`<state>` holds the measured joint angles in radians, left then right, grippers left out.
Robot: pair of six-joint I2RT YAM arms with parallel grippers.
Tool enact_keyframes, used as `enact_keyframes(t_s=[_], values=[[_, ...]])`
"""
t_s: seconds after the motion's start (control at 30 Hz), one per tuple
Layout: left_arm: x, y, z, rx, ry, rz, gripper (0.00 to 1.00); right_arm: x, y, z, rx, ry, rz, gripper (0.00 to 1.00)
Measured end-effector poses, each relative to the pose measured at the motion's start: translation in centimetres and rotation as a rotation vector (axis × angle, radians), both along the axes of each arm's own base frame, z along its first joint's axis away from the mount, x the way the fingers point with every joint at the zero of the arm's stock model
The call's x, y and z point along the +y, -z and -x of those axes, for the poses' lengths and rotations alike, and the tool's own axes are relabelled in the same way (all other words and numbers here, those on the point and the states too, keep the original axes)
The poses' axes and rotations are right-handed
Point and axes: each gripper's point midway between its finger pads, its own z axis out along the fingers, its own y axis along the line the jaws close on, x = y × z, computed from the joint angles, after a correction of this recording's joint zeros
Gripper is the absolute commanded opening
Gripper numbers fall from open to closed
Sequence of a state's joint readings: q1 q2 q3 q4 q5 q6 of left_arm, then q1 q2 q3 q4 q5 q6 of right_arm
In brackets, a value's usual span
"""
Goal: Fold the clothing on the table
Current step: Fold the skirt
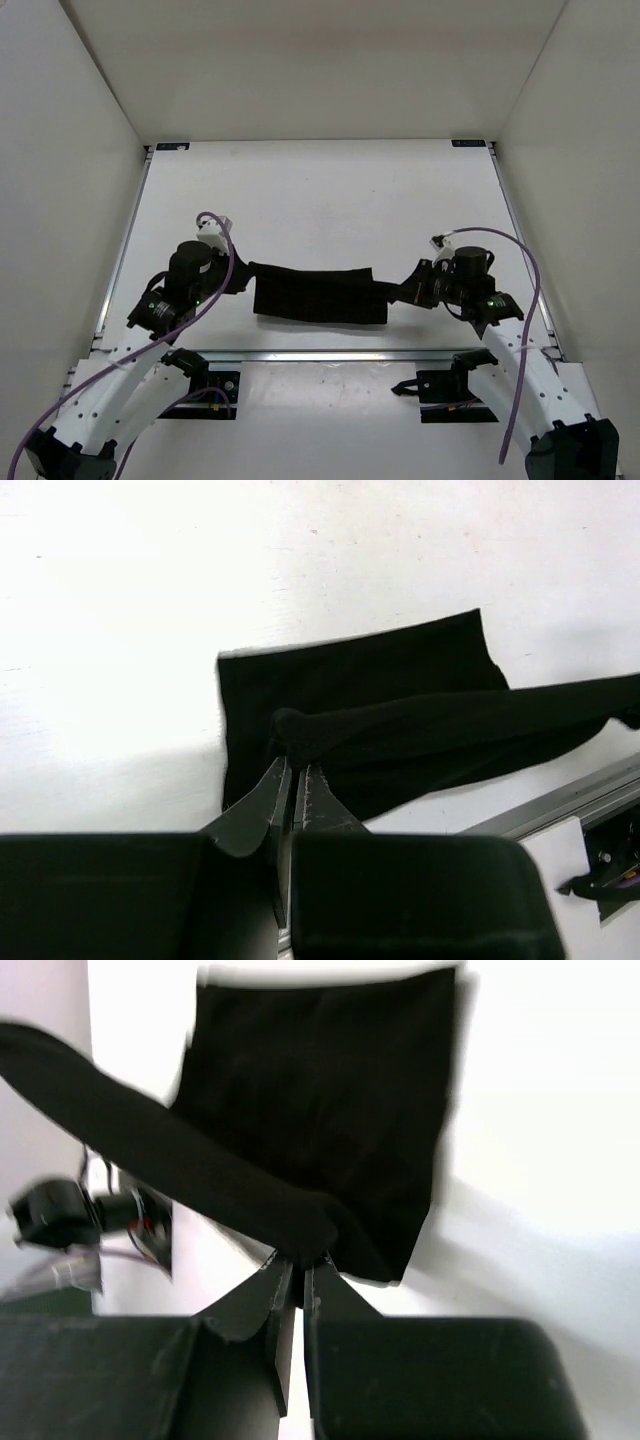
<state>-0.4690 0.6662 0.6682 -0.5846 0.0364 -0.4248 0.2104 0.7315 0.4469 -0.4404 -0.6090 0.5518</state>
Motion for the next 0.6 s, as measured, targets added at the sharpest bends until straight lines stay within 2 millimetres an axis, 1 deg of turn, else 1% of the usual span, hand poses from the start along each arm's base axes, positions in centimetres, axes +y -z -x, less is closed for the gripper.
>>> enact_keyframes(t_s=[0.07,0.17,0.3,0.37,0.4,0.43,0.47,0.5,0.53,0.57,0.6], values=[[0.0,0.4,-0.7,0.018,-0.01,0.006,0.0,-0.4,-0.6,-1.4,0.002,0.025,-0.017,0.0],[-0.8,2.5,-1.9,0.093,-0.007,-0.011,0.0,-0.4,-0.9,-3.8,0.015,0.012,-0.005,0.0],[-0.7,5.7,-3.3,0.198,-0.045,-0.033,0.0,0.1,0.4,-6.3,0.075,-0.028,0.012,0.0],[-0.6,6.6,-3.7,0.224,-0.062,-0.039,0.0,0.2,1.3,-7.2,0.097,-0.04,0.014,0.02],[-0.5,6.9,-3.9,0.232,-0.069,-0.04,0.0,0.3,1.7,-7.5,0.108,-0.045,0.015,0.08],[-0.4,7.1,-4.1,0.237,-0.075,-0.039,0.0,0.4,2.0,-7.7,0.116,-0.048,0.016,0.2],[-0.4,7.2,-4.3,0.24,-0.082,-0.04,0.0,0.4,2.2,-8.0,0.119,-0.049,0.016,0.31],[-0.3,7.4,-4.5,0.241,-0.089,-0.039,0.0,0.4,2.1,-8.4,0.112,-0.048,0.015,0.35],[-0.1,7.6,-4.8,0.245,-0.097,-0.038,0.0,0.5,1.9,-8.9,0.097,-0.046,0.012,0.43],[0.0,7.9,-5.1,0.251,-0.108,-0.038,0.15,0.5,1.5,-9.6,0.073,-0.043,0.004,0.51],[0.2,8.2,-5.4,0.258,-0.118,-0.038,0.28,0.5,0.9,-10.2,0.049,-0.038,-0.005,0.54]])
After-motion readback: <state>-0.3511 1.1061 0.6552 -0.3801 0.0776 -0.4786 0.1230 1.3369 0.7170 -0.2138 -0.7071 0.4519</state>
